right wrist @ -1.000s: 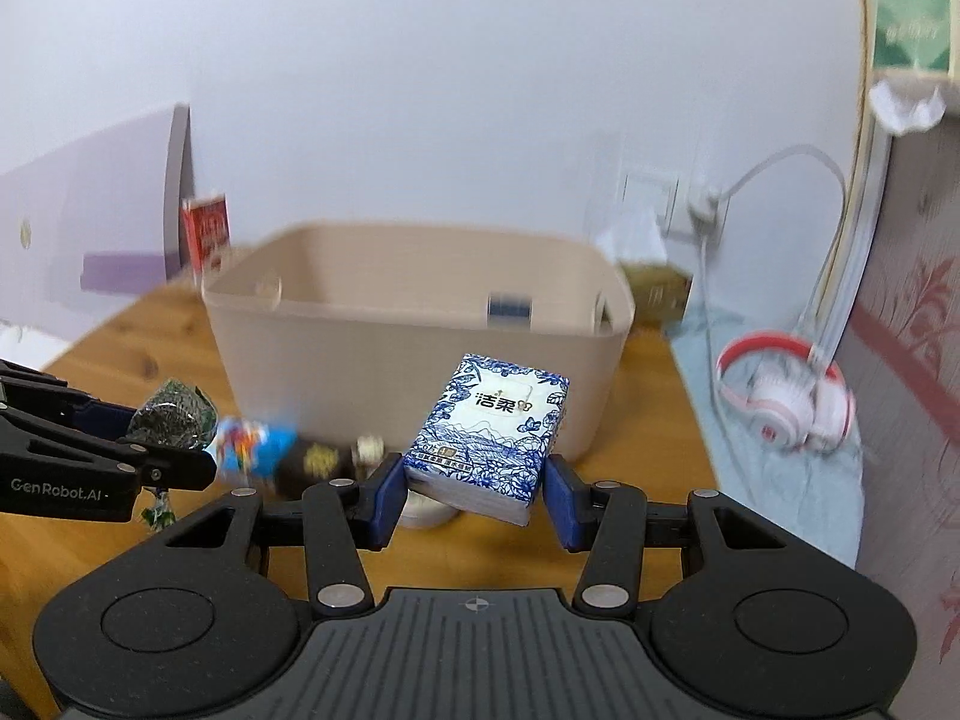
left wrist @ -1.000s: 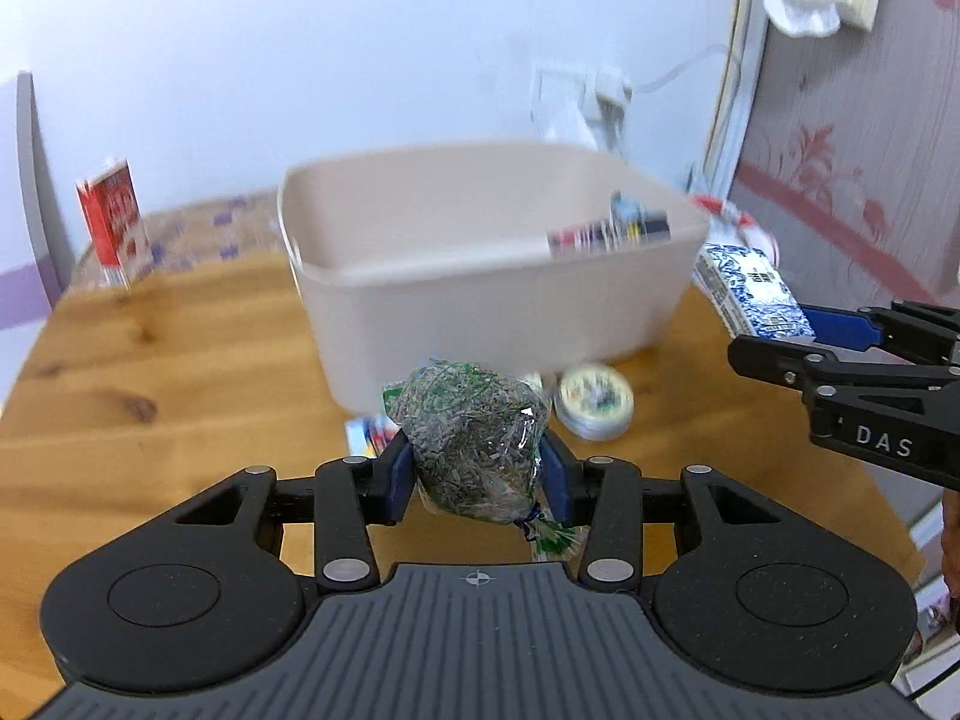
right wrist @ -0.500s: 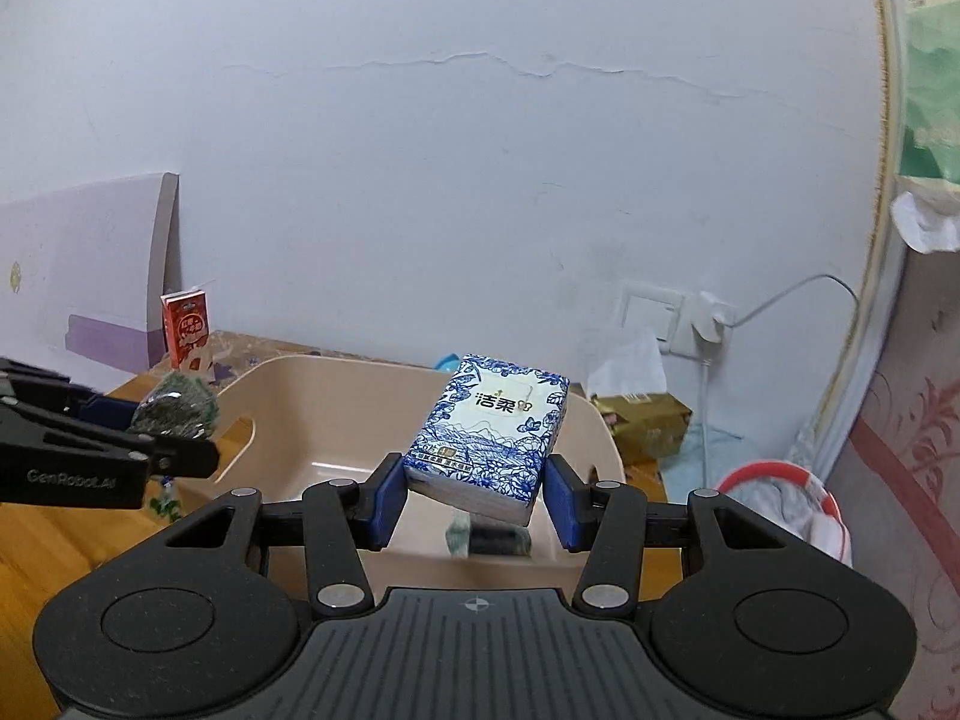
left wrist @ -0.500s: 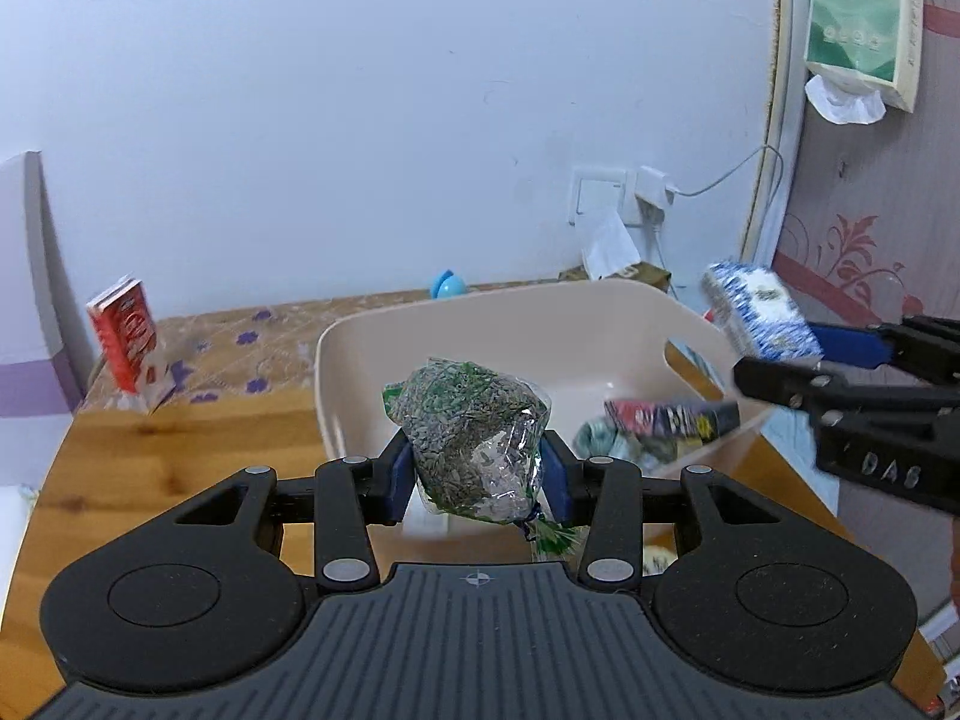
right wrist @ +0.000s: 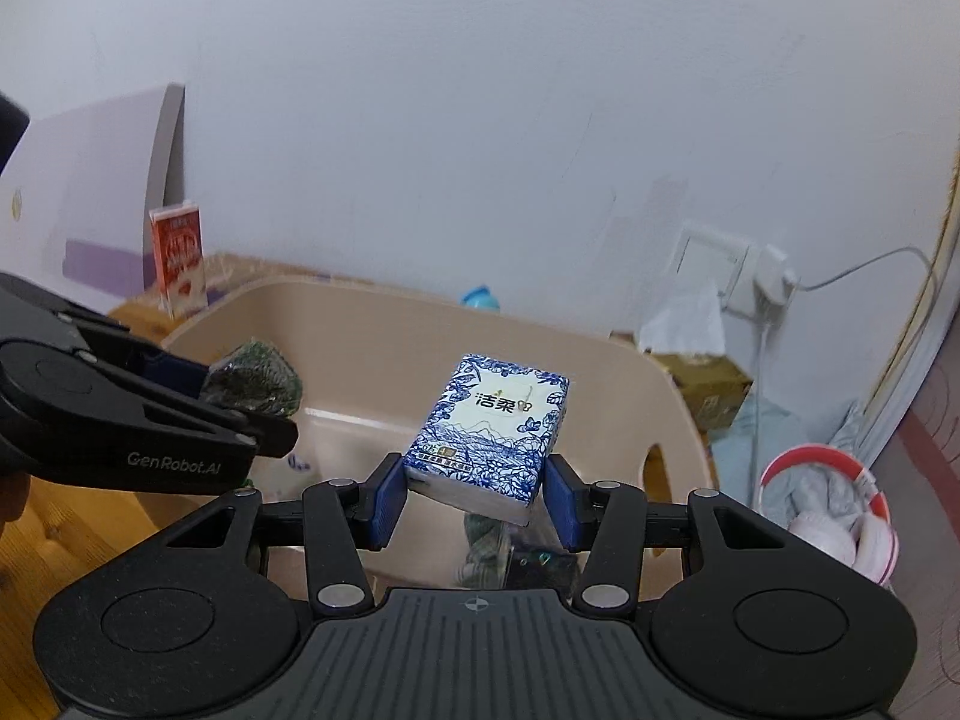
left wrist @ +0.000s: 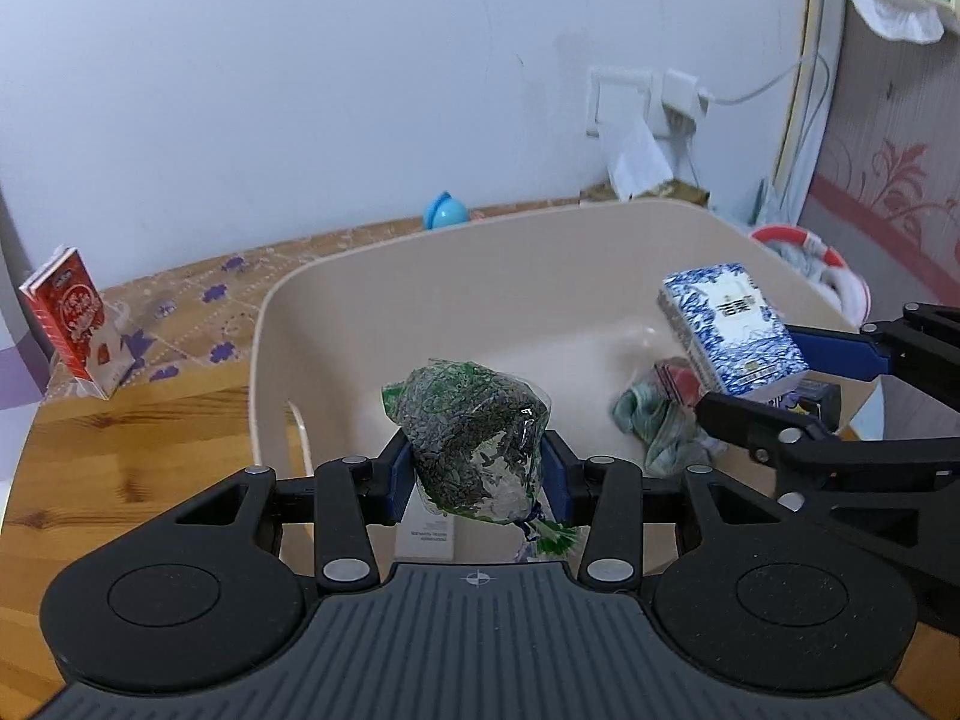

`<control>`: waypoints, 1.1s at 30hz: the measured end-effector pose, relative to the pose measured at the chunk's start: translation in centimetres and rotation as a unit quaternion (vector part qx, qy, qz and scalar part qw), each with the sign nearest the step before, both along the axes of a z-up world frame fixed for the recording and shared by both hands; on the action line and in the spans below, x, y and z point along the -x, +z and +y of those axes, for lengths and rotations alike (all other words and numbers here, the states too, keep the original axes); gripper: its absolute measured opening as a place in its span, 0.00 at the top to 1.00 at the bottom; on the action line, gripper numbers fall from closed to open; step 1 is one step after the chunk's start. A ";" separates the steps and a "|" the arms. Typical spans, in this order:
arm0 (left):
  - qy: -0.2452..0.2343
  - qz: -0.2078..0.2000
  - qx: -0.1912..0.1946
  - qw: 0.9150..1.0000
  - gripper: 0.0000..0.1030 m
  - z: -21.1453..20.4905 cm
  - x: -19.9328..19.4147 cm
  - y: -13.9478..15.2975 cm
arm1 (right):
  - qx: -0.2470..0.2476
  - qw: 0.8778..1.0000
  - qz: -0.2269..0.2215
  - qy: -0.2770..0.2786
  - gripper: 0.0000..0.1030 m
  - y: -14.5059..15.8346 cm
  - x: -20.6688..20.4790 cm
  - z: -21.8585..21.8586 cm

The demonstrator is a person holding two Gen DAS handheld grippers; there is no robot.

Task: Organize objects
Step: 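Carry both items into the basket and open both tools, then grasp the blue cartoon soap box with left tool while right tool grasps the round tin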

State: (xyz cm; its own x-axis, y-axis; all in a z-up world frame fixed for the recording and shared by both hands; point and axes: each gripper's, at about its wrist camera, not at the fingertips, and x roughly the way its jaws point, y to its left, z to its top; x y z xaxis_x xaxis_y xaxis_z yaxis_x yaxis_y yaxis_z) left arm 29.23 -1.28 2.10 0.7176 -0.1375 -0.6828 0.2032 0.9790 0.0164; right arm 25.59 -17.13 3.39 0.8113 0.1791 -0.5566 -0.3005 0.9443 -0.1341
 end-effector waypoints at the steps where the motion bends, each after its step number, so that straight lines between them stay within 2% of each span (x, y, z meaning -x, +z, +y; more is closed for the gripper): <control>1: -0.001 0.004 -0.002 1.000 0.57 -0.1 -0.2 -0.2 | 0.001 1.000 0.004 0.000 0.54 -0.3 -0.2 0.0; 5: 0.001 0.025 0.000 1.000 0.55 -0.1 -0.8 -0.9 | 0.001 1.000 0.016 0.000 0.56 -1.0 -0.5 0.0; 6: -0.002 0.025 0.002 1.000 0.53 -0.1 -0.8 -0.9 | 0.000 1.000 0.017 0.000 0.47 -1.0 -0.4 -0.1; 8: -0.003 0.019 0.003 1.000 0.41 -0.1 -0.5 -0.6 | -0.003 1.000 0.011 0.000 0.43 -0.7 0.0 -0.3; 10: 0.001 0.008 0.000 1.000 0.34 0.1 0.0 0.0 | -0.002 1.000 0.004 0.000 0.38 -0.3 0.5 -0.4; 18: 0.001 -0.027 0.012 1.000 0.25 1.1 3.6 2.9 | -0.003 0.999 -0.034 -0.008 0.21 1.6 3.7 -0.8; 22: -0.001 -0.037 0.011 0.999 0.20 1.4 5.9 3.7 | -0.004 0.999 -0.044 -0.009 0.04 2.2 5.5 -0.8; 28: 0.007 -0.037 0.010 0.999 0.17 2.2 8.8 3.2 | 0.002 0.999 -0.042 -0.008 0.00 1.8 7.9 -0.9; 33: 0.010 -0.025 0.009 1.000 0.18 2.8 10.4 1.7 | 0.000 1.000 -0.018 -0.006 0.00 0.3 9.2 -1.3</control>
State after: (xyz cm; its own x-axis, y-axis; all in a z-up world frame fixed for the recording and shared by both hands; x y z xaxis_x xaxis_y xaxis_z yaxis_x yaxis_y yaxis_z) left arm 18.81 1.54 3.77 0.7528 -0.1352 -0.6442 0.1834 0.9830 0.0081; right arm 16.39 -18.42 3.67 0.8330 0.1691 -0.5269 -0.2837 0.9480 -0.1444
